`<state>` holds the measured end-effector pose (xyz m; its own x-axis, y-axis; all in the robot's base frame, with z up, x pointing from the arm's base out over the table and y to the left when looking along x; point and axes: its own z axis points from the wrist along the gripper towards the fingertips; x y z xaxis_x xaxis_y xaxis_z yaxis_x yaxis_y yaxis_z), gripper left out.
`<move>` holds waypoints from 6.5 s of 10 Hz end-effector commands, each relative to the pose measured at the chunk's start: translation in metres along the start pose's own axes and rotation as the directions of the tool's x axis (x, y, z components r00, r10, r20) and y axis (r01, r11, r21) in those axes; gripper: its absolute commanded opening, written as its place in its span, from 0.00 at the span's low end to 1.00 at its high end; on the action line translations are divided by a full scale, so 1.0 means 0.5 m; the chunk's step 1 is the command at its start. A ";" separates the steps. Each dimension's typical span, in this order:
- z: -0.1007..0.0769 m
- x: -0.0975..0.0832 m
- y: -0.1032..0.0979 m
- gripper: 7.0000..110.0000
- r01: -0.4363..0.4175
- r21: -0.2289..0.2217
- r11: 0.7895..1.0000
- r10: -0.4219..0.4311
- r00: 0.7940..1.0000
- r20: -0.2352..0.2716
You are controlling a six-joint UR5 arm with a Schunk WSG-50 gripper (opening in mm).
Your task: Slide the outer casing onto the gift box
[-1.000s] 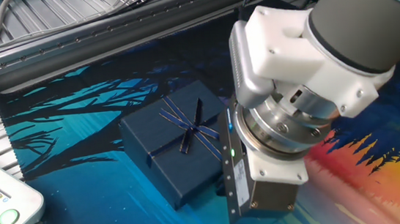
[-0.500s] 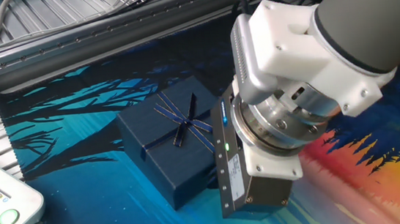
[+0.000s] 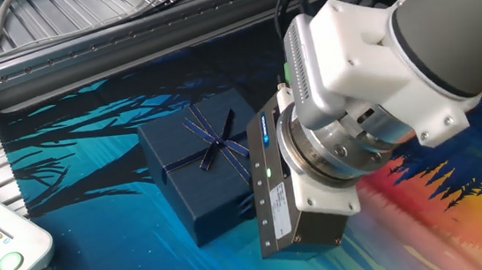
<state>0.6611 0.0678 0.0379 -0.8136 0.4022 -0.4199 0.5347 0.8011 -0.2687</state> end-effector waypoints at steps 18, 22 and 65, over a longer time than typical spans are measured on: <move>-0.121 -0.136 -0.131 0.00 0.163 0.062 0.985 -0.164 0.986 0.016; -0.057 -0.139 -0.160 0.00 0.182 0.033 0.983 -0.183 0.982 0.035; -0.264 -0.029 -0.173 0.00 0.121 -0.055 0.991 -0.128 0.979 -0.158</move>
<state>0.6095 0.0410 0.1451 -0.9045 0.3497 -0.2443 0.4050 0.8837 -0.2347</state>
